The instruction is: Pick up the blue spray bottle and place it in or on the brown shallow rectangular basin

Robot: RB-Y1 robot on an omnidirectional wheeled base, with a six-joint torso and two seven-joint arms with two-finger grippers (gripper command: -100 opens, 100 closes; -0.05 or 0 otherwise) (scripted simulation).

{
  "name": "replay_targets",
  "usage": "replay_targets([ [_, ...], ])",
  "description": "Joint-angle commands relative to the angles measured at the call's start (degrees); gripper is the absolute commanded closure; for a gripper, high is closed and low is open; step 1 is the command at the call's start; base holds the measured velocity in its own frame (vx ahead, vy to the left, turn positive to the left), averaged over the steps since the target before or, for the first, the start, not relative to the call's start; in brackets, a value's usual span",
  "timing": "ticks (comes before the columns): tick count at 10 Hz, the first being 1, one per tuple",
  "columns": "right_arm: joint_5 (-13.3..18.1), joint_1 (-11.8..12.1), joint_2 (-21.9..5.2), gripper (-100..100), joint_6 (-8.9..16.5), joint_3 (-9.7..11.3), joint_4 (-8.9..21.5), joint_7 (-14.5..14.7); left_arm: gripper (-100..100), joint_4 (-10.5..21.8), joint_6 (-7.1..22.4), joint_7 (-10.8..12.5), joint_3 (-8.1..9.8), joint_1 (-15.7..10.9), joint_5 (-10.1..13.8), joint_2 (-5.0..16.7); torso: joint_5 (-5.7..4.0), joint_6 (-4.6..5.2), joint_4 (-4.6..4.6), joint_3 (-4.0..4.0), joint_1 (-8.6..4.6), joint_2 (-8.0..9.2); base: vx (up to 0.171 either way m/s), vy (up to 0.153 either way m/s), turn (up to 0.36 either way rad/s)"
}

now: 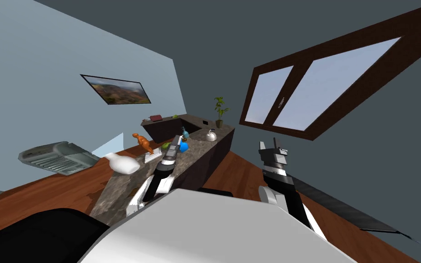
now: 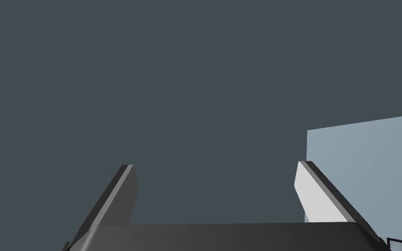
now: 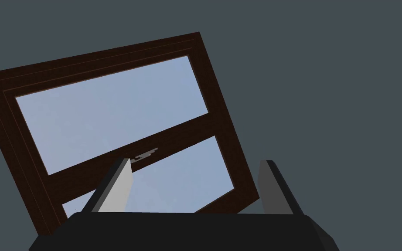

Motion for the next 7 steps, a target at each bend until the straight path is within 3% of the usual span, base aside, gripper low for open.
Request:
replay_targets([
  [1, 0.0, 0.0, 0.0, 0, 0.0, 0.0, 0.0, 0.0, -100, 2.1, -0.5, -0.5, 1.45, 0.6, -1.1, 2.4, 0.0, 0.0, 0.0, 0.0, 0.0, 0.0, -0.046, 0.054, -0.181],
  [6, 0.0, 0.0, 0.0, 0, 0.0, 0.0, 0.0, 0.0, -100, 10.3, -1.0, -1.9, 6.55, 1.2, -4.9, 10.9, 0.03, 0.01, 0.03, 0.06, 0.12, 0.11, -0.061, 0.066, -0.216],
  [7, 0.0, 0.0, 0.0, 0, 0.0, 0.0, 0.0, 0.0, -100, 10.9, -1.0, -1.9, 6.55, 1.2, -4.9, 11.5, 0.03, -0.01, 0.03, 0.07, 0.12, 0.12, -0.055, 0.06, -0.048],
])
